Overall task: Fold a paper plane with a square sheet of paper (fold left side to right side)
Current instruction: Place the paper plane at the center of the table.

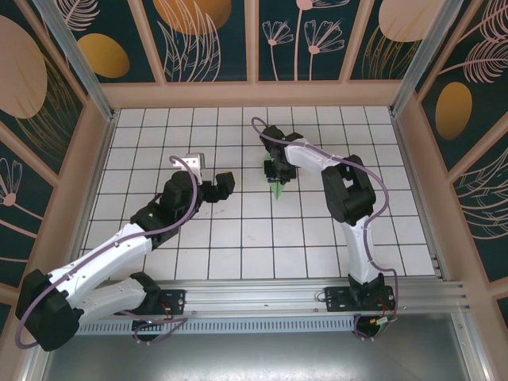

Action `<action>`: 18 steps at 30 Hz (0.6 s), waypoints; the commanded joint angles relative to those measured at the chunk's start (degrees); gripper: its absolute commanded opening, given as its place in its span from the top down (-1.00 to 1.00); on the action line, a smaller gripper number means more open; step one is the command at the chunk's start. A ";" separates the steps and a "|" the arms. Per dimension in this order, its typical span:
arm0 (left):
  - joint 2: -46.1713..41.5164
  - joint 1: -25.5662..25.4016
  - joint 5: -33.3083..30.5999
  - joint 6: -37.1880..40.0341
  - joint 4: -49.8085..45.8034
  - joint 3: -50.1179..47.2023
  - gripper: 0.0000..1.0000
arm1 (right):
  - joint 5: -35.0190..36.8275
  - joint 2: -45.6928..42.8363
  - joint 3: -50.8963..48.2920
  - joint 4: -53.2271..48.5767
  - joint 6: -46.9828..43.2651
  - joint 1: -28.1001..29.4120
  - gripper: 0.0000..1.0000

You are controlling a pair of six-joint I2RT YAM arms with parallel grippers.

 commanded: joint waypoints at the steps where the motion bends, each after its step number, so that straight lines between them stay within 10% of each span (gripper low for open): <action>1: -0.22 0.36 -1.16 -0.43 -0.93 2.09 -0.97 | 2.21 -1.08 1.27 -2.43 -0.19 0.29 0.42; 18: 0.46 7.86 7.24 -5.80 3.03 -0.32 -0.97 | 4.21 -9.59 -0.01 -5.13 -0.18 1.78 0.22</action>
